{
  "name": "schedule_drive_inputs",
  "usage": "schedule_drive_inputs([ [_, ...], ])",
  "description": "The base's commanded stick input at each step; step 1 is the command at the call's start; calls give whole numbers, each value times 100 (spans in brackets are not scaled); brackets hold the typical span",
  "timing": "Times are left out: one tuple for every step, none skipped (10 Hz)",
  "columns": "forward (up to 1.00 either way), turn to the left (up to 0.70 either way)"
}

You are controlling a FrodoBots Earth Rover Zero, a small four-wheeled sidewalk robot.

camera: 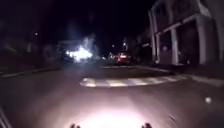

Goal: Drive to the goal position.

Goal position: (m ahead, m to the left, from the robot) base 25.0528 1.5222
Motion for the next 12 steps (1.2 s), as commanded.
schedule_drive_inputs([
  [70, 0],
  [70, 0],
  [70, 0],
  [70, 0],
  [70, 0],
  [70, 0],
  [70, 0],
  [70, 0],
  [70, 0],
  [70, 0],
  [70, 0],
  [70, 0],
])
